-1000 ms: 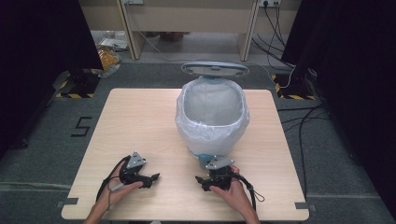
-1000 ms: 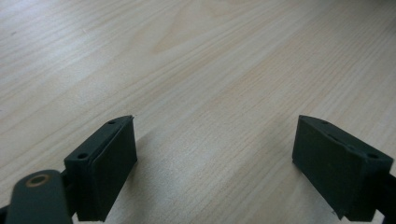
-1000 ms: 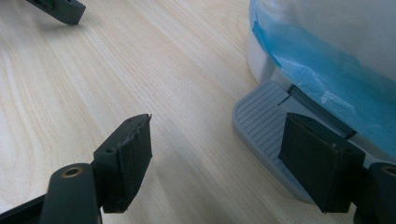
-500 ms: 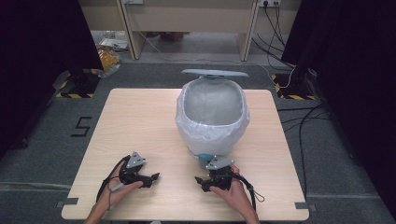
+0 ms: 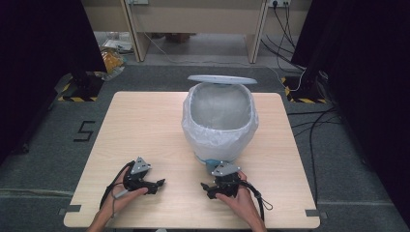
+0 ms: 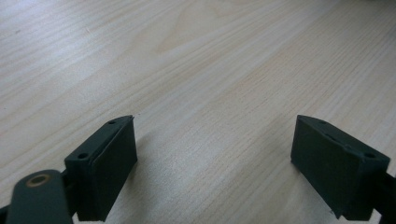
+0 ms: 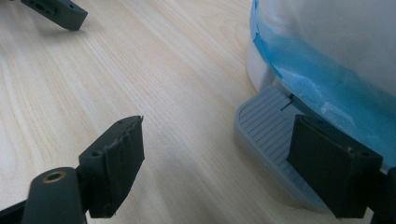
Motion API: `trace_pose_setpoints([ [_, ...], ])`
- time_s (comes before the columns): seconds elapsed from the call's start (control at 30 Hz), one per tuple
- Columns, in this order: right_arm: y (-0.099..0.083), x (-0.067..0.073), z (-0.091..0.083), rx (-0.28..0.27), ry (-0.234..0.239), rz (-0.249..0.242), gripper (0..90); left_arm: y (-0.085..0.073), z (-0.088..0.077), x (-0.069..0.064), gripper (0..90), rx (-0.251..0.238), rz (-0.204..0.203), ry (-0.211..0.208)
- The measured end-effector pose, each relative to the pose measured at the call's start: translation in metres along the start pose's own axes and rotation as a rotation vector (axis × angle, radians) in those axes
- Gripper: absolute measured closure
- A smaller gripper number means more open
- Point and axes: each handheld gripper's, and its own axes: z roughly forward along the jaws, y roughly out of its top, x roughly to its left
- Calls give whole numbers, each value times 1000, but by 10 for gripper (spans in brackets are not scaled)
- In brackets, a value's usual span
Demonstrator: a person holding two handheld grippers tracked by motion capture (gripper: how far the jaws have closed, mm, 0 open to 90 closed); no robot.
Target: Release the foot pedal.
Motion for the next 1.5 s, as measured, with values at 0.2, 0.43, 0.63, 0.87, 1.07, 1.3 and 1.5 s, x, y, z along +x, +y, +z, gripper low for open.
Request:
trace_pose_setpoints([
  [0.2, 2, 0, -4, -29, -6, -2, 184, 0, 0, 0, 137, 0, -1, 0],
  [0.43, 5, -1, -15, -47, 11, 31, 209, 0, 0, 0, 140, 0, -2, 2],
  [0.63, 3, -2, -29, -70, -15, 33, 212, 0, 0, 0, 140, 0, -2, 2],
  [0.87, -8, -9, -56, -85, -58, 62, 215, 0, 0, 0, 140, 1, -2, 2],
  [1.07, -18, -21, -77, -96, -104, 95, 218, 0, 0, 0, 140, 1, -2, 2],
  [1.3, -39, -30, -89, -81, -137, 130, 216, 0, 0, 0, 140, 0, -2, 2],
  [1.5, -57, -31, -94, -68, -150, 163, 195, 0, 0, 0, 140, 0, -2, 2],
])
